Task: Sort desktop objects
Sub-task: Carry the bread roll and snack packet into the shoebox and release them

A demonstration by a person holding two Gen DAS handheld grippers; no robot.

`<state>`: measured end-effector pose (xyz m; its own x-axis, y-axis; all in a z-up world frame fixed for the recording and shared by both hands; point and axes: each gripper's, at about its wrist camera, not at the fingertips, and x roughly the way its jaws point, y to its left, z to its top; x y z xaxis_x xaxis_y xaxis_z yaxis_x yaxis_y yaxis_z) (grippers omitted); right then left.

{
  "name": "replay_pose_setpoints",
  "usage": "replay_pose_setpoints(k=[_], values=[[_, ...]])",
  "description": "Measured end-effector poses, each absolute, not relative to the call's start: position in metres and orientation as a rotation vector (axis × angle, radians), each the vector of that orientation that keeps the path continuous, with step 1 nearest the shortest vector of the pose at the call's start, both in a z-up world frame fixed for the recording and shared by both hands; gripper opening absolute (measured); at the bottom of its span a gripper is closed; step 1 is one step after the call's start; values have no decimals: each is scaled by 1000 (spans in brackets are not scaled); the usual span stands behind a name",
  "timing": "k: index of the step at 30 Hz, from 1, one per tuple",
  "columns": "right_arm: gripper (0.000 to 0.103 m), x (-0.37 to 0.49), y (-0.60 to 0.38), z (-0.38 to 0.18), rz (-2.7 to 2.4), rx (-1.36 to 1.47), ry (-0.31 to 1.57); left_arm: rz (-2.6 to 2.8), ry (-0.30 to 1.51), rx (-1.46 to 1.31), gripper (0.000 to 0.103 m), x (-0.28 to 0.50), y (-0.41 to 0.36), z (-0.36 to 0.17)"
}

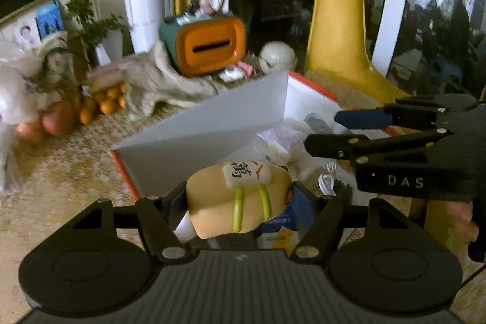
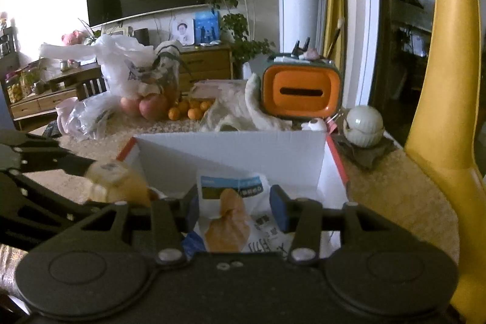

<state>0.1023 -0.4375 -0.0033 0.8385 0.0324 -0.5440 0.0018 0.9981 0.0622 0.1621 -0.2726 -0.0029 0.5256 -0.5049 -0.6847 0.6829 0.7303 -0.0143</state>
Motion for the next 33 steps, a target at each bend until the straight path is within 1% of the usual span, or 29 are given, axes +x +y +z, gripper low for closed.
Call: replay_pose_setpoints(k=[6, 9, 12, 13, 16, 21, 24, 25, 30, 32, 33], values=[[47, 113, -441, -16, 9, 87, 605, -723, 795, 290, 71, 177, -286, -29], [49, 119, -445, -23, 3, 120, 622, -732, 823, 285, 72, 180, -289, -34], [53, 120, -447, -28, 3, 130, 633, -736, 826, 302, 73, 181, -293, -38], [59, 120, -446, -28, 2, 129, 632, -739, 828, 305, 73, 181, -294, -38], [69, 116, -446, -27, -6, 131, 626, -740, 835, 300, 75, 181, -294, -38], [72, 110, -448, -19, -5, 151, 618, -734, 846, 281, 76, 179, -289, -36], [74, 106, -448, -11, -1, 159, 608, -729, 836, 276, 82, 174, -284, -33], [74, 103, -448, -9, -2, 161, 603, -731, 834, 272, 83, 172, -283, -32], [77, 92, -446, 3, -9, 168, 580, -714, 828, 254, 83, 162, -276, -24], [79, 87, -445, 8, -9, 172, 570, -704, 817, 243, 85, 158, -272, -19], [80, 84, -445, 11, -8, 175, 564, -696, 811, 238, 88, 156, -270, -17]])
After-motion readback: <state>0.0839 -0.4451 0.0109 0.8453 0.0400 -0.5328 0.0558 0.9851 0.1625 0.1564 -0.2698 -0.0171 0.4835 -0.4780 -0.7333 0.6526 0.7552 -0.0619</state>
